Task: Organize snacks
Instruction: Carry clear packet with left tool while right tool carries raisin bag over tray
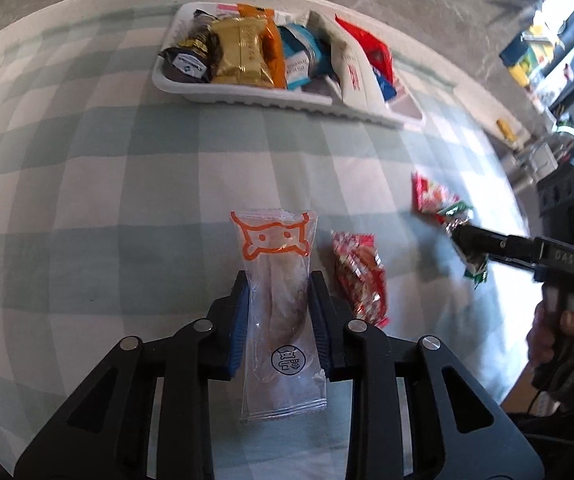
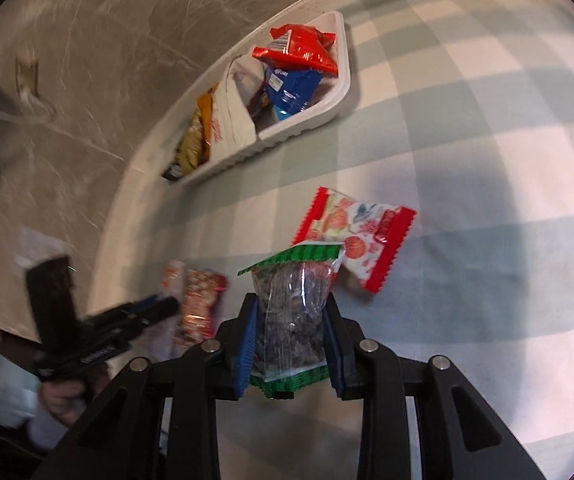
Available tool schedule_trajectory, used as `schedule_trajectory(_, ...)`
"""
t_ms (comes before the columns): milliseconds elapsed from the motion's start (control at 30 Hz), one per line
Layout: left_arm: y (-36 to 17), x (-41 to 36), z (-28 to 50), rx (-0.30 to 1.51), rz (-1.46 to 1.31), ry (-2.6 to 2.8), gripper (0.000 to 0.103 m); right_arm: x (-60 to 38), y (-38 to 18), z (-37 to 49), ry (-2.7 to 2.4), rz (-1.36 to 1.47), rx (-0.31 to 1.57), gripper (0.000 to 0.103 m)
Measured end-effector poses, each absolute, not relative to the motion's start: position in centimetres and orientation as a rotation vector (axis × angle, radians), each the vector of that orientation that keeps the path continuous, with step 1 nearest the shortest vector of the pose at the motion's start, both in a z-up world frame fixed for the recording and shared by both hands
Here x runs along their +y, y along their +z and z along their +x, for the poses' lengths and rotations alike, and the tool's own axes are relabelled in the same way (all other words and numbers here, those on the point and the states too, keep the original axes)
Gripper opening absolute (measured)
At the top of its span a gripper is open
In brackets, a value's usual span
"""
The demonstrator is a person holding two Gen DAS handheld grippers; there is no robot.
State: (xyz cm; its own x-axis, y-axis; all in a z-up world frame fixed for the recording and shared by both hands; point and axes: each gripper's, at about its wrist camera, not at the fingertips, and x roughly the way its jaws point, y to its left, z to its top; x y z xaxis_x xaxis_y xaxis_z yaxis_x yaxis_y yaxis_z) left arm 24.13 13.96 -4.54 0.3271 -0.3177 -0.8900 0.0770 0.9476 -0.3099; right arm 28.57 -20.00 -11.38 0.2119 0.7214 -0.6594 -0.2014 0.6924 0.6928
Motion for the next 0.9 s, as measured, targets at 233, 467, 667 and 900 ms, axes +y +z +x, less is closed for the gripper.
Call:
schedule_trajectory(233,-2.3,14.5,25.6,1.168,-0.257,-0.282,0.026,-20.1,-10.9,30.0,0.732,0.673,1.180,0.033)
schedule_trajectory(467,-0.4,14.2,28.6,1.129,-0.238,-0.305,0.026,-19.3,-9.1,33.0,0.759,0.693,1.128,0.033)
schedule_trajectory(667,0.3,13.4,31.3,1.113,-0.213,-0.325,0.026,-18.9,-8.0,35.6,0.769,0.683,1.095,0.033)
schedule_trajectory(900,0.6,13.2,34.6,1.101,-0.195,-0.338,0.026,-18.0,-6.7,38.8,0.771,0.639,1.068,0.033)
